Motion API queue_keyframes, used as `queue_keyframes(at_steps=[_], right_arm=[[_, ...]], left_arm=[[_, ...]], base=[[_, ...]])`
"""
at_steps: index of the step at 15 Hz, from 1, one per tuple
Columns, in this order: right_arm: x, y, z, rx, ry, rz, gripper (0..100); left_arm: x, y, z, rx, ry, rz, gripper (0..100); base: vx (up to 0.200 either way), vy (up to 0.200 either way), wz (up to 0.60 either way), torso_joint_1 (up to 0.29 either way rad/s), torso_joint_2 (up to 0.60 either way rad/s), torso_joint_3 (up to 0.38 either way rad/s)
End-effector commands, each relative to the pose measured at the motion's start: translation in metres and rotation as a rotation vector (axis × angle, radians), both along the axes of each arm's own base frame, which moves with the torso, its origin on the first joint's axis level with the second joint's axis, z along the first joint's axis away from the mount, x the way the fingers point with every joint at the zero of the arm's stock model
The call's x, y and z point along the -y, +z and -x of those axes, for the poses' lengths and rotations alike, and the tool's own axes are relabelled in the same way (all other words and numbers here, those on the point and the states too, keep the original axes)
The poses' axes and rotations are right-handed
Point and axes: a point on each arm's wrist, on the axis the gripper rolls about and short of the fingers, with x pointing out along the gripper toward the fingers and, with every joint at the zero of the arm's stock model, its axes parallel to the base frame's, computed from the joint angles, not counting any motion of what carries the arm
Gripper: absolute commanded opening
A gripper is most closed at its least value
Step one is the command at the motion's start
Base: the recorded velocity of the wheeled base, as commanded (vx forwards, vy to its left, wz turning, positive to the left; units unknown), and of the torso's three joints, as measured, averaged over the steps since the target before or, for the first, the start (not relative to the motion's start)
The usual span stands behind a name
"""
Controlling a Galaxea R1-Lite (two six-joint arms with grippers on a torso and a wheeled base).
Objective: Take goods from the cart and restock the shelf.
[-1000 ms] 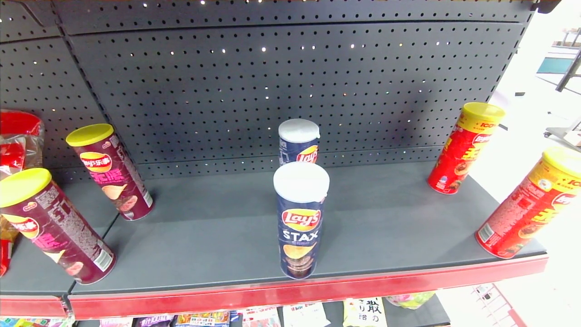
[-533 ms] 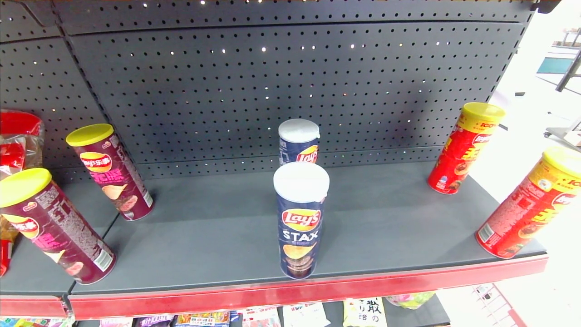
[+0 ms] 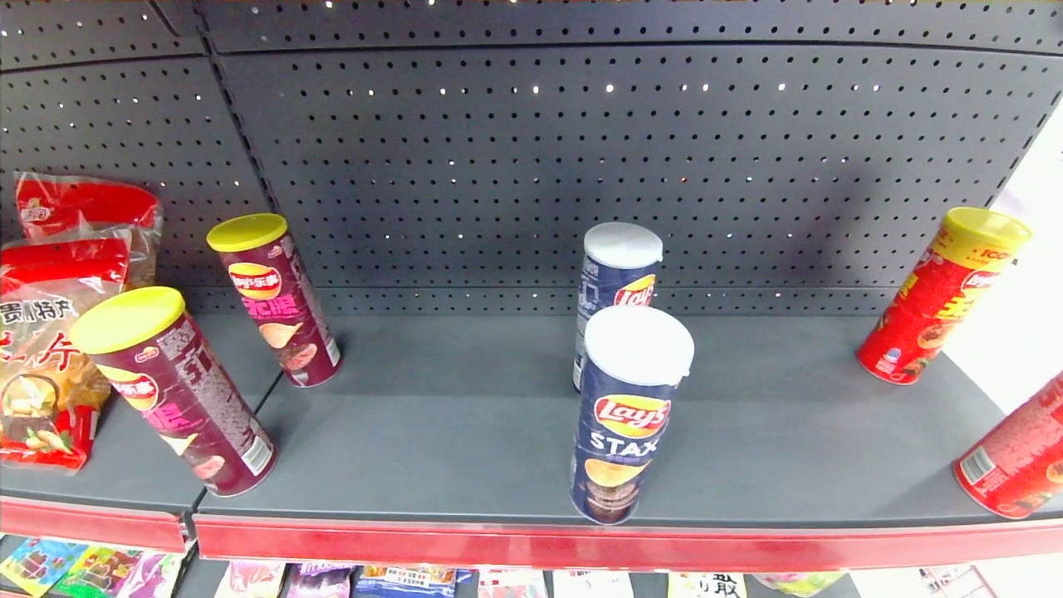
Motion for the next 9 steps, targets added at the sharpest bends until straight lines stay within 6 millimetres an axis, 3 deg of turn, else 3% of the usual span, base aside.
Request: queue_keyframes(at_steps=[1, 9], right_arm=[[0.0, -0.0001, 0.0, 0.001, 0.002, -0.001, 100], [0.0001, -0.0001, 0.0, 0.001, 0.0, 0.0, 100]], left_arm=[[0.0, 0.0001, 0.0001, 0.001, 0.001, 0.0, 100], [-0.0006, 0.0003, 0.0001, 0.003, 0.029, -0.001, 100]], base=[[0.0, 0.0, 0.0, 0.0, 0.0, 0.0], [0.0, 0.0, 0.0, 0.0, 0.0, 0.0]])
